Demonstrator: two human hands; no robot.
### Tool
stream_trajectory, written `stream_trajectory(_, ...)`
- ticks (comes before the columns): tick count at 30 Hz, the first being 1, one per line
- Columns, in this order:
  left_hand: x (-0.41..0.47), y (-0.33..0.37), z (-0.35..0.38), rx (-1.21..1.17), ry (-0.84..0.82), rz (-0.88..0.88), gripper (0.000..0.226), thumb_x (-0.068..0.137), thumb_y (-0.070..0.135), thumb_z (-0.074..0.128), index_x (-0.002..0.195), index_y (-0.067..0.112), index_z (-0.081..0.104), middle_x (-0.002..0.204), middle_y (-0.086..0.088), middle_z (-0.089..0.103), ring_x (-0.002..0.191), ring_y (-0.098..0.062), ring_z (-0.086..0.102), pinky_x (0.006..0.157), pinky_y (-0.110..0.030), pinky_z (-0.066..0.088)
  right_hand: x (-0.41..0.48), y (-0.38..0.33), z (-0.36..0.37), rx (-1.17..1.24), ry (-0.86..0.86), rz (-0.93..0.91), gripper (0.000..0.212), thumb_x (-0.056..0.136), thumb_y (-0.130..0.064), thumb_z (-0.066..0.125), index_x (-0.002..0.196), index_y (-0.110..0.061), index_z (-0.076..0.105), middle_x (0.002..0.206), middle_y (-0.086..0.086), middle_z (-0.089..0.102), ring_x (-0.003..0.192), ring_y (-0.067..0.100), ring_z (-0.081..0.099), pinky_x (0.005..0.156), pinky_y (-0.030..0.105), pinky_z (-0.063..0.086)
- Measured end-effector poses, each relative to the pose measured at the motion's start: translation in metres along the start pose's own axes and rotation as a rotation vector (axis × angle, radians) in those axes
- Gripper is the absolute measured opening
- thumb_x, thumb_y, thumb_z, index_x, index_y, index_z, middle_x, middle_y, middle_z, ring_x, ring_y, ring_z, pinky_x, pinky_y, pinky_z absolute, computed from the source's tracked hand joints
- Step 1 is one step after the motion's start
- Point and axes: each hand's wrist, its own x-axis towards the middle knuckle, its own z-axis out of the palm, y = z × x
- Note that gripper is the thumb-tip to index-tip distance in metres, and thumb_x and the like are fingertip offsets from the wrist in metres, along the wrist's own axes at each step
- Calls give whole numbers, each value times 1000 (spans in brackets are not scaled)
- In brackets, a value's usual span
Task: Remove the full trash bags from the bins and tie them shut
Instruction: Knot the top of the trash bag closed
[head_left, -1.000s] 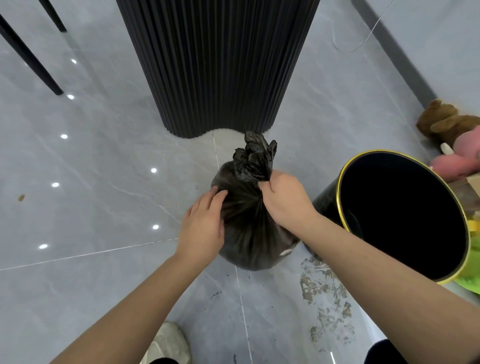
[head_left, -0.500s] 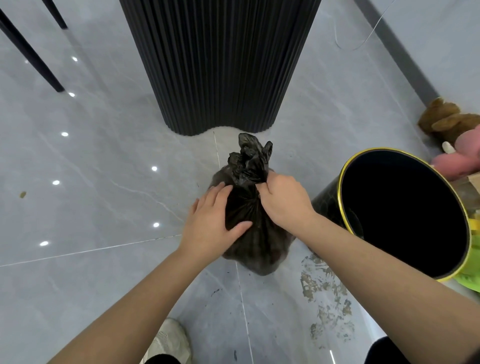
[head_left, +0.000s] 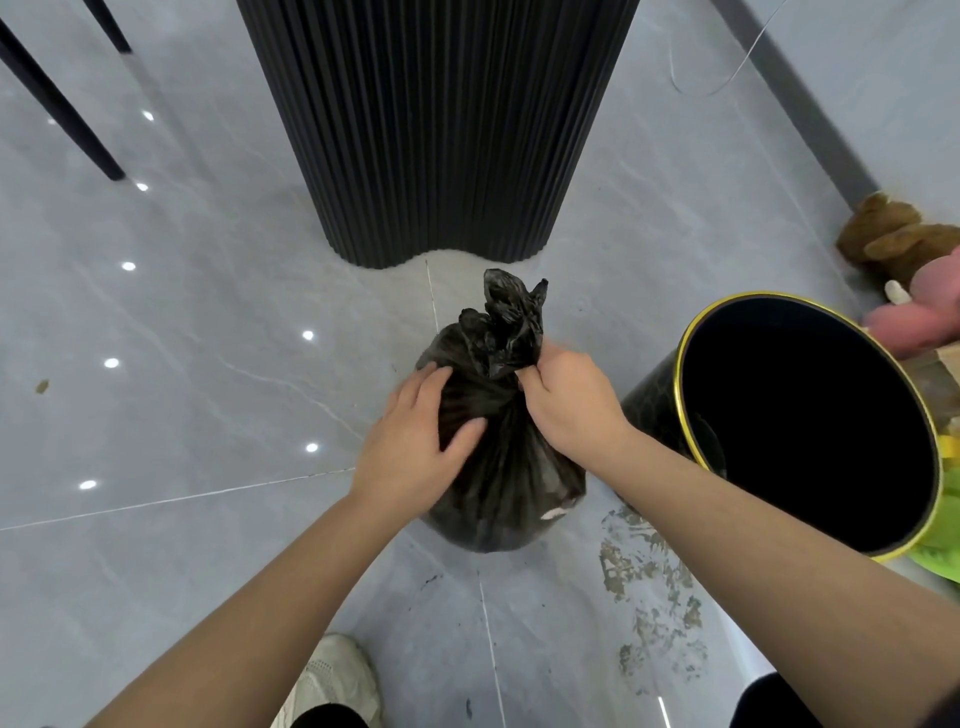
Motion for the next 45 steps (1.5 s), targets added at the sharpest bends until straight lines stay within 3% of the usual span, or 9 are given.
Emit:
stream_trajectory(10, 1, -7, -2, 82, -75, 83, 75, 81, 56, 58, 143, 22, 32, 149, 2, 35, 136, -18, 33, 110, -40, 34, -2, -2, 3, -56, -8, 3, 15, 94, -18, 41, 85, -8, 48, 81, 9, 54, 73, 34, 50, 66, 39, 43)
stream_trajectory(15, 5, -15, 4, 150, 7, 26, 58, 89, 24, 54, 142, 16, 35, 150, -5, 34, 135, -27, 35, 109, -43, 33, 2, 5, 5, 109, -108, -25, 17, 92, -9, 43, 76, -10, 46, 81, 5, 53, 80, 28, 52, 69, 34, 40)
stream_trajectory(22, 5, -18, 19, 48, -256, 73, 71, 91, 43, 55, 148, 18, 22, 157, -3, 20, 144, -20, 20, 117, -37, 23, -4, 24, 12, 176, -122, 87, 26, 93, -7, 42, 71, -19, 46, 79, 9, 61, 82, 33, 59, 69, 37, 44)
stream_trajectory(26, 13, -26, 22, -15, -331, 100, 64, 94, 39, 51, 148, 20, 24, 158, 1, 17, 147, -15, 11, 118, -34, 19, -1, 30, 24, 208, -37, 39, 21, 96, -6, 41, 98, -3, 61, 99, 9, 60, 92, 21, 57, 81, 31, 47)
stream_trajectory(31, 5, -35, 9, -22, -418, 108, 50, 95, 38, 47, 142, 24, 37, 149, 7, 39, 129, -14, 46, 105, -27, 37, 14, 19, 31, 597, -104, 176, 31, 98, -8, 39, 78, -3, 62, 69, 6, 67, 67, 9, 62, 73, 18, 47)
stream_trajectory(34, -5, -36, -14, 58, -111, 226, 33, 91, 37, 41, 109, 20, 62, 108, 4, 64, 96, -17, 63, 80, -29, 50, 25, 20, 39, 388, -210, 156, 33, 95, -10, 42, 64, -15, 52, 55, -6, 53, 58, 10, 52, 64, 25, 41)
stream_trajectory(37, -4, -33, -33, 222, 152, 438, 28, 86, 25, 50, 110, 14, 60, 113, -2, 59, 103, -20, 58, 82, -33, 50, 32, 18, 47, 39, -291, 66, 25, 93, -20, 43, 71, -13, 52, 78, 8, 60, 81, 30, 59, 72, 34, 44)
stream_trajectory(42, 10, -25, -34, 577, 36, 548, 75, 79, 30, 63, 146, 19, 30, 155, -6, 27, 144, -28, 23, 113, -51, 27, 25, 0, 50, -237, -392, -110, 25, 95, -26, 41, 83, -10, 55, 92, 15, 65, 86, 34, 60, 73, 38, 49)
stream_trajectory(45, 24, -24, -22, 656, -77, 538, 63, 79, 18, 57, 139, 13, 43, 138, -5, 52, 131, -27, 46, 106, -54, 35, 23, -2, 55, -292, -457, -178, 30, 96, -26, 41, 95, -3, 61, 94, 17, 65, 88, 34, 59, 75, 39, 49)
